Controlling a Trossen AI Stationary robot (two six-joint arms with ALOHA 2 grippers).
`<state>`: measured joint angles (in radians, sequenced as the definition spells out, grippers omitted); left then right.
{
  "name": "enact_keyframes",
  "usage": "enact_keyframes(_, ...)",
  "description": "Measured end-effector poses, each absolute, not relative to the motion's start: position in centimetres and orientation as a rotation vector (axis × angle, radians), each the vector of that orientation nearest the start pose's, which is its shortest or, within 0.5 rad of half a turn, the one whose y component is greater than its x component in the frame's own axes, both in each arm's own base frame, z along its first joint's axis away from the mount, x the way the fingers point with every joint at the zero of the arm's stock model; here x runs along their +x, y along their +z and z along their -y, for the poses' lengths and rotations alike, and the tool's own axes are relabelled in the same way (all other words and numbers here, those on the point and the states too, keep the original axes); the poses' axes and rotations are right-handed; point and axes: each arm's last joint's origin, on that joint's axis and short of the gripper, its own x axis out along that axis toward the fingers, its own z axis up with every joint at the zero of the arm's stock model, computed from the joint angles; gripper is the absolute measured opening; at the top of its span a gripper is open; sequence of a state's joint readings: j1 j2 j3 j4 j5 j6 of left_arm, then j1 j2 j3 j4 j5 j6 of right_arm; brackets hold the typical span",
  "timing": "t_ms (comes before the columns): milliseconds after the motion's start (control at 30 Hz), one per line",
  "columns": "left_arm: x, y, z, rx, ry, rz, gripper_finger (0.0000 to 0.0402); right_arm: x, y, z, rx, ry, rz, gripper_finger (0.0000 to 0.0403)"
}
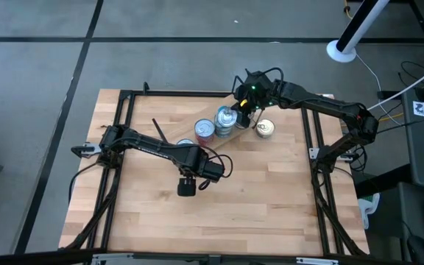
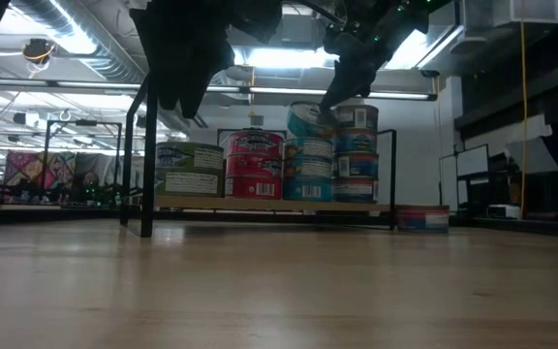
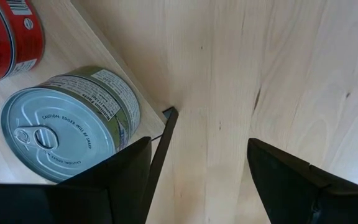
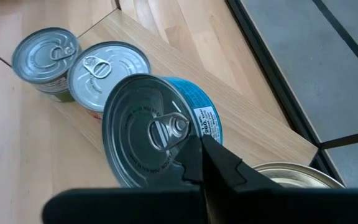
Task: Stack canned seafood by type on shelf
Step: Stack the yellow blue tuna can on top of the yellow blue tuna cans on the shelf, then stack the blue pink tuna can on top of the blue pink tuna cans on the shelf
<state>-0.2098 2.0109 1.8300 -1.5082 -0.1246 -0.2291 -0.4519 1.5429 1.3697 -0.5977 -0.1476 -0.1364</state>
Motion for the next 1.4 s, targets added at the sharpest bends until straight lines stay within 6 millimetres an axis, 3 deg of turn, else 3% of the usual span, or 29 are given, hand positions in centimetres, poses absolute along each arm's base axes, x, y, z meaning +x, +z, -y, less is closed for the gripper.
enact_keyframes(167, 36.5, 26.1, 7.4, 0.108, 0.126, -1.656, 0.0263, 30.2, 31.7, 14.2, 0.101, -0.235, -0.756, 0.0008)
enact_keyframes(533, 36.5, 26.1, 7.4, 0.108, 0.126, -1.656, 0.0262, 30.2, 31.8, 14.3, 0.086, -0.262, -0.748, 0.0105)
enact_keyframes(800, 36.5, 26.1, 7.4, 0.109, 0.126, -1.658, 0.0262, 30.3, 32.1, 14.3, 0.084, -0.263, -0.74, 0.0115)
enact_keyframes(1067, 36.9, 26.1, 7.5, 0.098, 0.121, -1.618, 0.0262, 29.3, 36.8, 13.8, -0.013, -0.223, -0.772, 0.0115)
enact_keyframes(1400, 38.4, 26.1, 7.8, 0.083, 0.081, -1.469, 0.0262, 25.2, 42.2, 11.9, 0.01, -0.168, -0.966, 0.0115)
